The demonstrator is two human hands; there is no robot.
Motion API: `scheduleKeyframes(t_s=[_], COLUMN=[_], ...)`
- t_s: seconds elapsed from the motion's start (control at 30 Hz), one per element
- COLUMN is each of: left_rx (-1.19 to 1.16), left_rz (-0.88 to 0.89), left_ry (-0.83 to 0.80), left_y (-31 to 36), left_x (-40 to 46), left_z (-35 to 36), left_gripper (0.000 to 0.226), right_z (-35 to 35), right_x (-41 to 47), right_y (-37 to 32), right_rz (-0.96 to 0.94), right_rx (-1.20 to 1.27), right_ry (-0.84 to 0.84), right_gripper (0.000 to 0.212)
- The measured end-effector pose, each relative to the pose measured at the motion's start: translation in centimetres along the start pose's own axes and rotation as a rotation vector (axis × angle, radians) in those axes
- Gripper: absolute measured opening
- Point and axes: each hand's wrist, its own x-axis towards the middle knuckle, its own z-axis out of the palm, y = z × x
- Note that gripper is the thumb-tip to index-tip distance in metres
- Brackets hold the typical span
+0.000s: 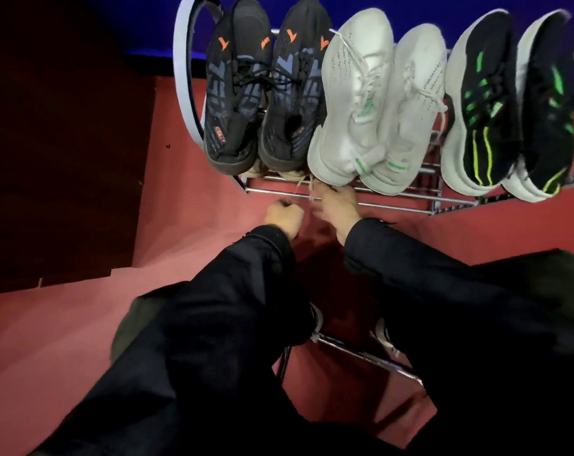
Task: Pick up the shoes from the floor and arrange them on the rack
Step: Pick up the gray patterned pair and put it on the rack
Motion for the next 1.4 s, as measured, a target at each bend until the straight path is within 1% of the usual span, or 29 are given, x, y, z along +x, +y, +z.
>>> scheduleKeyframes(t_s=[0.07, 0.13, 0.17, 0.27, 0.33, 0.4, 0.47, 0.53, 0.67, 0.77, 0.87, 0.93, 1.0, 1.07, 1.13, 1.2, 1.23, 1.27, 1.33, 1.37, 1.4], left_rx=[0.109, 0.209, 0.257, 0.368, 0.466, 0.49, 0.499, 0.541, 0.569, 0.671, 0.776, 0.83, 0.888, 0.95, 1.097, 1.262, 1.262, 1.231, 1.188, 1.185, 1.171], left_rz=[0.046, 0.158, 0.217, 0.401, 0.531, 0.632, 0.672, 0.71, 0.803, 0.882, 0.863, 0.829, 0.786, 0.712, 0.687, 0.68, 0.67, 0.658, 0.644, 0.633, 0.614], left_ry=[-0.055, -0.073, -0.091, -0.209, -0.317, -0.42, -0.506, -0.576, -0.654, -0.714, -0.722, -0.721, -0.741, -0.754, -0.716, -0.635, -0.621, -0.624, -0.665, -0.68, -0.695], left_y=[0.7, 1.2, 1.5, 2.1, 2.8, 3.6, 4.2, 4.8, 4.6, 2.4, -0.8, -2.8, -5.2, -8.1, -10.4, -11.9, -12.3, -12.6, -12.7, -12.8, -13.0], left_x=[-3.3, -6.4, -7.8, -11.2, -14.4, -18.0, -21.0, -23.5, -30.1, -33.9, -36.4, -37.5, -37.4, -35.8, -33.6, -31.5, -31.0, -30.4, -30.2, -30.0, -29.6], left_z=[1.6, 3.5, 4.5, 9.1, 12.2, 15.3, 18.3, 22.0, 30.9, 36.3, 40.7, 42.7, 43.9, 44.1, 43.0, 42.5, 42.6, 43.0, 44.0, 44.3, 44.5], left_gripper=[0.022, 0.019, 0.012, 0.023, 0.019, 0.019, 0.021, 0.022, 0.022, 0.021, 0.019, 0.02, 0.016, 0.03, 0.034, 0.03, 0.029, 0.029, 0.033, 0.034, 0.034], right_z=[-2.3, -5.5, -7.4, -13.9, -18.3, -22.6, -26.7, -30.5, -39.7, -45.5, -49.0, -50.3, -51.0, -51.0, -49.9, -47.4, -45.9, -44.3, -41.5, -40.4, -39.5], right_x=[-2.6, -4.8, -6.1, -9.5, -12.3, -15.2, -17.8, -20.5, -24.7, -26.1, -26.8, -26.5, -25.6, -24.1, -21.5, -18.4, -17.0, -15.9, -14.4, -13.9, -13.6], right_y=[-0.6, -0.2, -0.2, -0.1, 0.1, 0.4, 0.5, 0.5, 2.2, 5.3, 9.5, 12.3, 15.3, 19.1, 24.0, 29.8, 32.5, 35.0, 39.1, 40.4, 41.3], right_rz=[0.018, 0.013, 0.003, -0.058, -0.104, -0.155, -0.202, -0.245, -0.304, -0.304, -0.268, -0.252, -0.233, -0.174, -0.047, 0.158, 0.283, 0.422, 0.666, 0.711, 0.703], right_rx=[-0.05, -0.149, -0.179, -0.209, -0.162, -0.108, -0.083, -0.015, 0.136, 0.207, 0.302, 0.401, 0.521, 0.62, 0.643, 0.596, 0.577, 0.559, 0.554, 0.598, 0.669], right_ry=[-0.089, -0.141, -0.135, -0.06, -0.009, 0.036, 0.089, 0.14, 0.277, 0.364, 0.42, 0.447, 0.482, 0.54, 0.602, 0.648, 0.678, 0.724, 0.839, 0.889, 0.925], right_gripper=[0.018, 0.014, 0.01, 0.019, 0.024, 0.024, 0.014, 0.011, 0.021, 0.02, 0.022, 0.028, 0.031, 0.027, 0.016, 0.01, 0.011, 0.023, 0.061, 0.076, 0.082])
